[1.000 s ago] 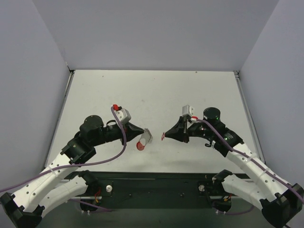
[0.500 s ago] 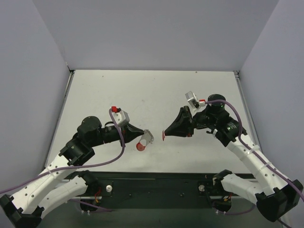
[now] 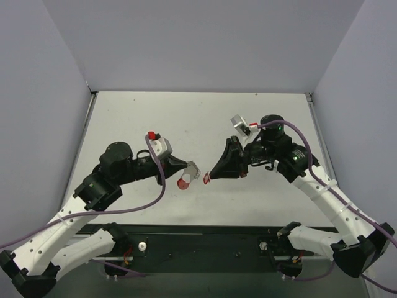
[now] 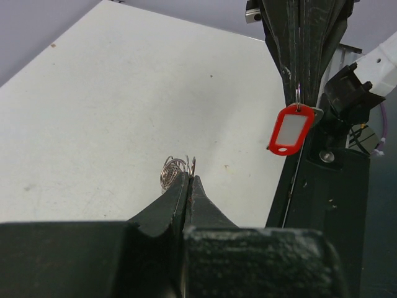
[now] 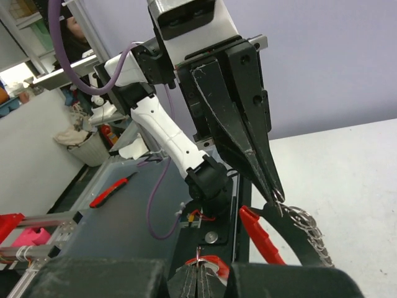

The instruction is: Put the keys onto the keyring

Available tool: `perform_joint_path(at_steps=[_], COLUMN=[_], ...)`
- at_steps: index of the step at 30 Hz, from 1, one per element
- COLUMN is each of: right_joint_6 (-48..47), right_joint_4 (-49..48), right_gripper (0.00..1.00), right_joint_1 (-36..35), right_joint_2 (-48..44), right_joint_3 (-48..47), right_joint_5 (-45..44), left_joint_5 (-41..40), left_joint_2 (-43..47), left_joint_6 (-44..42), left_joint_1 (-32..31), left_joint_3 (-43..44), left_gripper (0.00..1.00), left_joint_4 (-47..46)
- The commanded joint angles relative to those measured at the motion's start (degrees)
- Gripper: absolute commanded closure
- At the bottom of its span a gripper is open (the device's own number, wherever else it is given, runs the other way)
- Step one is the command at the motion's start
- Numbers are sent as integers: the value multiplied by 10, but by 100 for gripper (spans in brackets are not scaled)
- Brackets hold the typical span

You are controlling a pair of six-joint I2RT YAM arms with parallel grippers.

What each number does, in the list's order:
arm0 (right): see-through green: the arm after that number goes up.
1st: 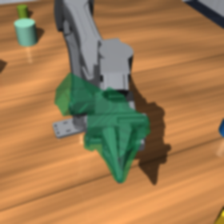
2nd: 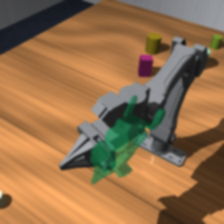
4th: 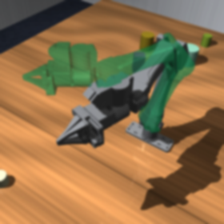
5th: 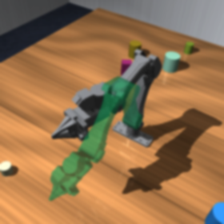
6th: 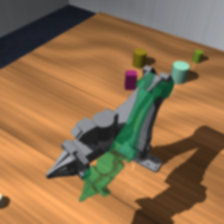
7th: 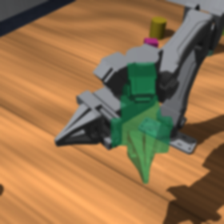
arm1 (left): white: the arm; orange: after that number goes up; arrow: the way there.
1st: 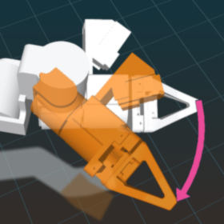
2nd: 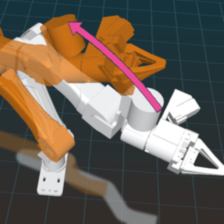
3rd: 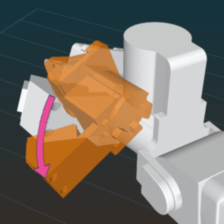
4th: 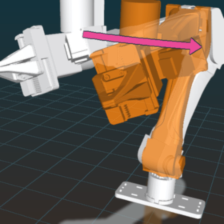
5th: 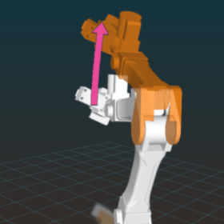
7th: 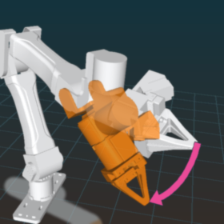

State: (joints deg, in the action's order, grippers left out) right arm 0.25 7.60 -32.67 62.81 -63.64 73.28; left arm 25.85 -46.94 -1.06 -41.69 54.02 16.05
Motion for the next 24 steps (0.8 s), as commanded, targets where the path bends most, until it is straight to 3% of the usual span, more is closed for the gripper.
perform_joint_path(at_steps=[1,9,14,24], right_joint_6=[-19,-18,-17,-19], right_joint_4=[15,22,23,40], right_gripper=[100,100,100,100], right_joint_1=[-15,-37,-46,-57], right_joint_2=[19,46,62,78], right_joint_3=[-39,-60,-69,-74], right_joint_5=[17,13,9,-33], left_joint_5=[-30,-26,-18,109], left_joint_2=[20,134,154,123], left_joint_6=[-69,-104,-126,-172], left_joint_1=[-4,-4,-4,-5], left_joint_3=[21,-137,-151,-130], left_gripper=[100,100,100,100], left_joint_4=[16,-173,-180,-139])
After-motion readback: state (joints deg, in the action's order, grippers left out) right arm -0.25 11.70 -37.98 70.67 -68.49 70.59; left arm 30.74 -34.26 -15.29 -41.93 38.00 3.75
